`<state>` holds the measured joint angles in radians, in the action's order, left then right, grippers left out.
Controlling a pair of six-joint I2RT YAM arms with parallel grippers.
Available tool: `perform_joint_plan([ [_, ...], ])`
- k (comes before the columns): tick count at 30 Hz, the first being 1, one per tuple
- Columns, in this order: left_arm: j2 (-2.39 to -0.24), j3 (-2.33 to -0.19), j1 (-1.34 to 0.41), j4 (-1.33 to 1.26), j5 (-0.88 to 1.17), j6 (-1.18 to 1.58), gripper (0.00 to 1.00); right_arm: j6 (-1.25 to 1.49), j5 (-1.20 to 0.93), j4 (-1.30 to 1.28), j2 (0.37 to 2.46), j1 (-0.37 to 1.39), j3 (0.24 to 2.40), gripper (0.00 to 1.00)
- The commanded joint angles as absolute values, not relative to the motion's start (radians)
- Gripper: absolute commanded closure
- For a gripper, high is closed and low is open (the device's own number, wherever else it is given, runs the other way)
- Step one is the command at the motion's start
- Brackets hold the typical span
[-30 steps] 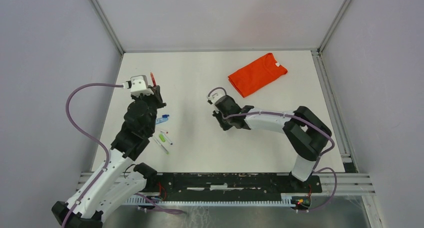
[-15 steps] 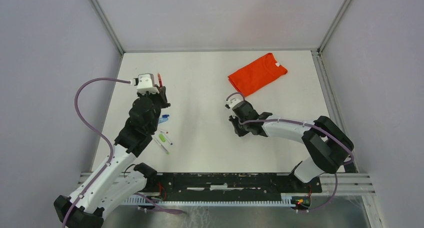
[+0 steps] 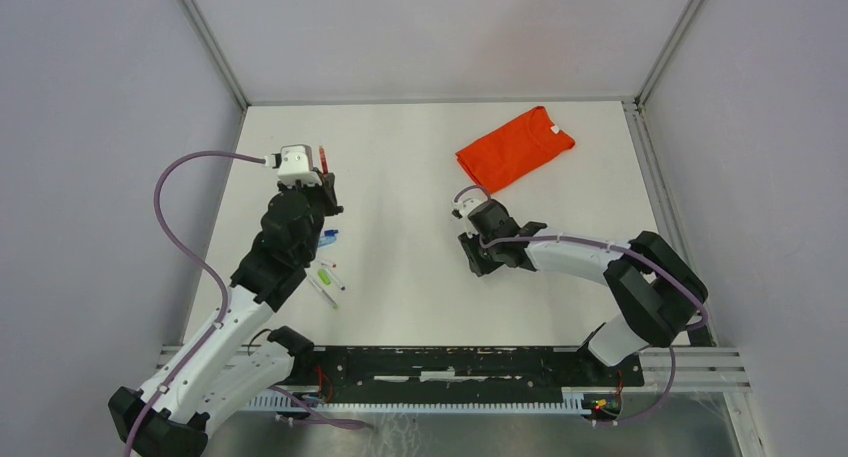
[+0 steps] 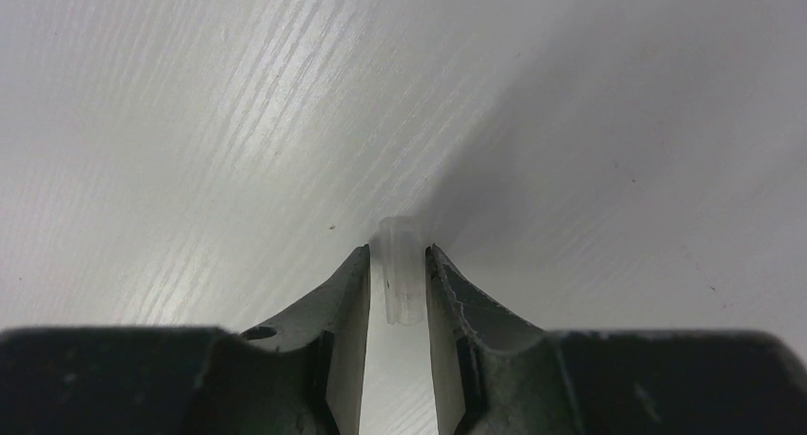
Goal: Insert the pens into the pen caps
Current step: Move the pen cap to the center of the board, then pick up the pen cap from the pen.
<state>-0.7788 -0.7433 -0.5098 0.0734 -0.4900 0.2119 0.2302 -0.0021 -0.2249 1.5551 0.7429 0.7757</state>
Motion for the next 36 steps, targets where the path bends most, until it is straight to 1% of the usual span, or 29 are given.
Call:
perform_joint_plan([
  [1,-0.781,-0.788,-0.501,0.059,-0.482,0.249,0.97,0.208,-0.015,-0.324,1.589,0.738,0.819,0.67],
  [12,-0.787,-0.795,-0.502,0.066,-0.483,0.249,0.97,0.156,0.042,-0.462,1.669,0.738,0.9,0.65],
  [25,-0.796,-0.804,-0.495,0.078,-0.487,0.255,0.97,0.144,0.081,-0.529,1.722,0.742,0.904,0.64],
  [36,-0.802,-0.807,-0.488,0.084,-0.488,0.26,0.97,0.13,0.011,-0.536,1.732,0.747,0.879,0.67],
])
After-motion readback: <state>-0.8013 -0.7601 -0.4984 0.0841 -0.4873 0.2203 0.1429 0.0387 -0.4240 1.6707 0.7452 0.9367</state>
